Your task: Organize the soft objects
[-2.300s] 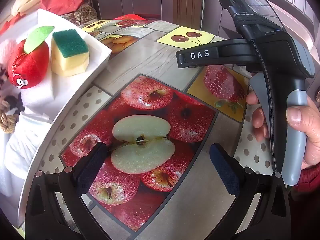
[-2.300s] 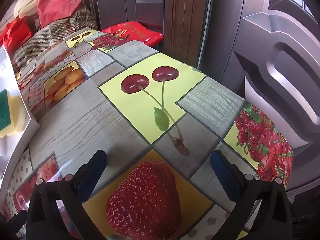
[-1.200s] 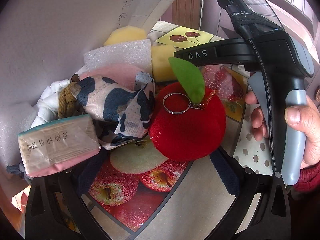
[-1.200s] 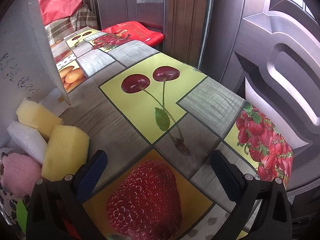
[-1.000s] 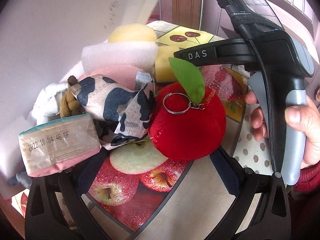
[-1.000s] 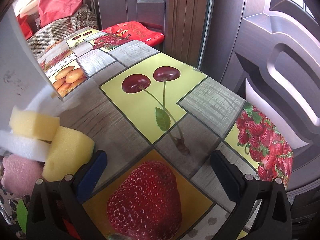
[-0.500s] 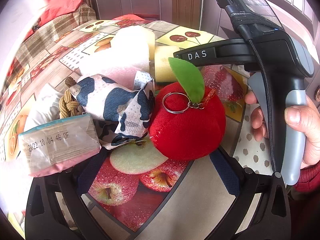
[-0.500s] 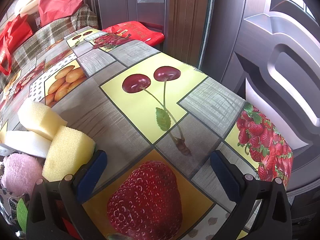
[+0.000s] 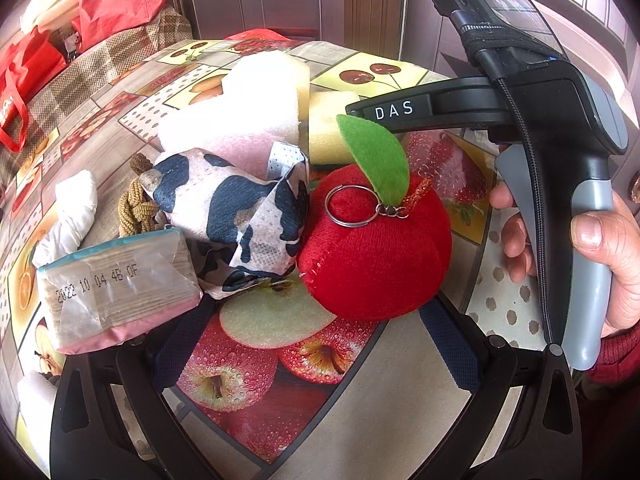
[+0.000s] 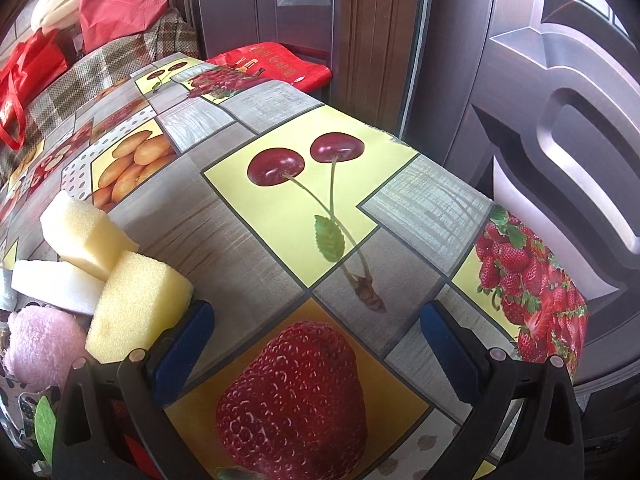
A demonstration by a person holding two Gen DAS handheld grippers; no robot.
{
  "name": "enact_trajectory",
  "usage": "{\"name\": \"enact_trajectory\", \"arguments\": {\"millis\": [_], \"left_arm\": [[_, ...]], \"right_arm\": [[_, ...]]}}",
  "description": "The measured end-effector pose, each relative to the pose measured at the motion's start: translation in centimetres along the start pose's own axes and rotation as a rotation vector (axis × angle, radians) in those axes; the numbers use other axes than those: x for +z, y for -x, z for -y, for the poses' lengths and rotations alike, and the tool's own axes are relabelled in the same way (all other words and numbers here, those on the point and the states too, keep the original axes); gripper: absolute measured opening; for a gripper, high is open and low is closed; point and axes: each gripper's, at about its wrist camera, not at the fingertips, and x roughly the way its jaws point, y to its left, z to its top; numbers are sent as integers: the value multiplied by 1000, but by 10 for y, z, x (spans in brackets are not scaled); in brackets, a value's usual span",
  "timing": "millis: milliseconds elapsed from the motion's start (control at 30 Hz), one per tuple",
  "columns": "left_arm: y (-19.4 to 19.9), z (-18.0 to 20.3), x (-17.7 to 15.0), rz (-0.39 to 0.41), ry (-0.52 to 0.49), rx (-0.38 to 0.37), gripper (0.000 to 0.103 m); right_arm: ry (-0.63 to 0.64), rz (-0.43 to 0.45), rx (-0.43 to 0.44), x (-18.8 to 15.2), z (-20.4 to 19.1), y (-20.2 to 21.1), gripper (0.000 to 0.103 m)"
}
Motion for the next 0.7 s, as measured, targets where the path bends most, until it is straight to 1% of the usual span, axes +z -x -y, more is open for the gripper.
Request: {"name": "enact_trajectory", "arguments": {"millis": [700], "left_arm": [[0, 0, 0, 0, 0, 0, 102]], "right_arm": [[4, 0, 7, 0, 1, -2, 103]]}}
